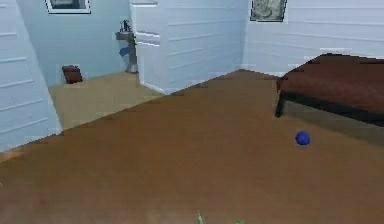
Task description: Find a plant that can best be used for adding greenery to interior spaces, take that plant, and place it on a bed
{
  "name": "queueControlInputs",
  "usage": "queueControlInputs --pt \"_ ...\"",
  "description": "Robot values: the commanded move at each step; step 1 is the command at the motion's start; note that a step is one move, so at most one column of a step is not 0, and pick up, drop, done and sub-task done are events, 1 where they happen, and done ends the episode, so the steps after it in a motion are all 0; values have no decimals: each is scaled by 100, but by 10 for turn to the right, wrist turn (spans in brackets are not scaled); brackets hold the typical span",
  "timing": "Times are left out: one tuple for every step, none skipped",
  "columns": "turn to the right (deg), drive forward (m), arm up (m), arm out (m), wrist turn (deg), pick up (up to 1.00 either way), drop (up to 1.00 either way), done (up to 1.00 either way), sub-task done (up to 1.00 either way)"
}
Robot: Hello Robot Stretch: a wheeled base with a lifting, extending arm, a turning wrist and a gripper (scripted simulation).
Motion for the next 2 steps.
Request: queueControlInputs --pt "0 40 0 0 0 0 0 0 0" --pt "-300 0 0 0 0 0 0 0 0"
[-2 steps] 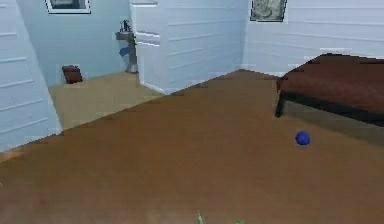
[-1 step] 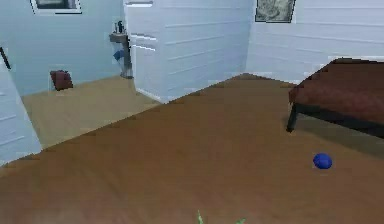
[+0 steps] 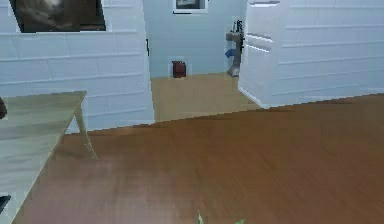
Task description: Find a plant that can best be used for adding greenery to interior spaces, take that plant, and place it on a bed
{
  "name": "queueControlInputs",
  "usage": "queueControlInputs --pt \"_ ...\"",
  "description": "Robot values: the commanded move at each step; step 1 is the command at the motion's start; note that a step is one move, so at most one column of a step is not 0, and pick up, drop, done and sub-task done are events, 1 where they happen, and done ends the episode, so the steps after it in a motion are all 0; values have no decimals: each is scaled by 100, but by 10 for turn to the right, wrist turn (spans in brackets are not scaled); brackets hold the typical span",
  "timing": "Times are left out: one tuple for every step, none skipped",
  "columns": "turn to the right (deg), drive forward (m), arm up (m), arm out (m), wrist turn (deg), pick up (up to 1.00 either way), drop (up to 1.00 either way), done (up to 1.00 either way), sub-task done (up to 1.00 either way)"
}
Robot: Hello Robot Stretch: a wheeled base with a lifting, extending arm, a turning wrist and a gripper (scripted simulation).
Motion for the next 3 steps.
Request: queueControlInputs --pt "0 100 0 0 0 0 0 0 0" --pt "-30 0 0 0 0 0 0 0 0" --pt "0 100 0 0 0 0 0 0 0"
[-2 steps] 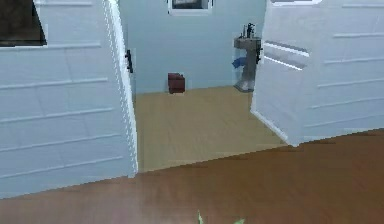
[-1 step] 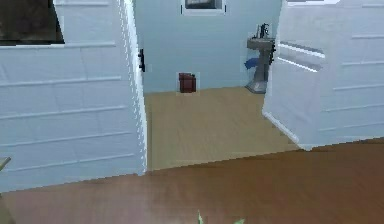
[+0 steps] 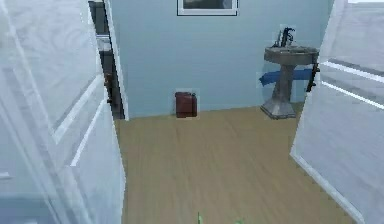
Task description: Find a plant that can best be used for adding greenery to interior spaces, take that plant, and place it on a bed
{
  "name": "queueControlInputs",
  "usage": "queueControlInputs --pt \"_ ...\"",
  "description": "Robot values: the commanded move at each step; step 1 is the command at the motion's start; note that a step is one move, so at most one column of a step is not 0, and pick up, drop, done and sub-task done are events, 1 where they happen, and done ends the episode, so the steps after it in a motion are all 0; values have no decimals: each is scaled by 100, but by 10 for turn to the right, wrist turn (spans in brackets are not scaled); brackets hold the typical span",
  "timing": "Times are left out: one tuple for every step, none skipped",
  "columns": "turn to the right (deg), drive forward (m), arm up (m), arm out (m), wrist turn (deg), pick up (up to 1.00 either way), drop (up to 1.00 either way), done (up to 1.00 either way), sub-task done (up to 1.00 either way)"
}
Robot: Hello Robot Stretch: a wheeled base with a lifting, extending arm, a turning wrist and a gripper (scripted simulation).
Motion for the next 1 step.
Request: queueControlInputs --pt "0 30 0 0 0 0 0 0 0"
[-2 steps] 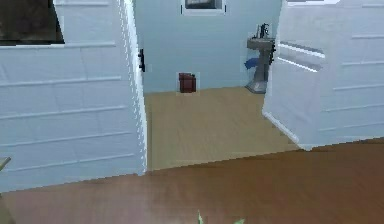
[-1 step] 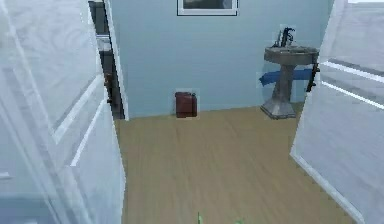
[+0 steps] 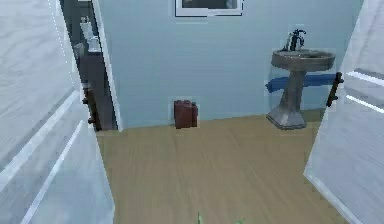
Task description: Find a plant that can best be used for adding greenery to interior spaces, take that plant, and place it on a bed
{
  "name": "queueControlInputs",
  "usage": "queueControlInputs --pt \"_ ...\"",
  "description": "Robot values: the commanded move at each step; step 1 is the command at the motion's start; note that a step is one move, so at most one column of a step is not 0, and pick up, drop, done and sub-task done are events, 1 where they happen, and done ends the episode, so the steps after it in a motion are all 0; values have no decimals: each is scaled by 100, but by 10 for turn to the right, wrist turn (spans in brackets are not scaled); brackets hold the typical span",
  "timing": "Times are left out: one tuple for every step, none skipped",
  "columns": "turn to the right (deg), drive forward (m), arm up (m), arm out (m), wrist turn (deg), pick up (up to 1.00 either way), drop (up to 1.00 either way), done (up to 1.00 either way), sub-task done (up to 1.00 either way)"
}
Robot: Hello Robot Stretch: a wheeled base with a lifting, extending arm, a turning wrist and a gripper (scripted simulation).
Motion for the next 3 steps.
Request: queueControlInputs --pt "-30 0 0 0 0 0 0 0 0" --pt "0 95 0 0 0 0 0 0 0" --pt "-120 0 0 0 0 0 0 0 0"
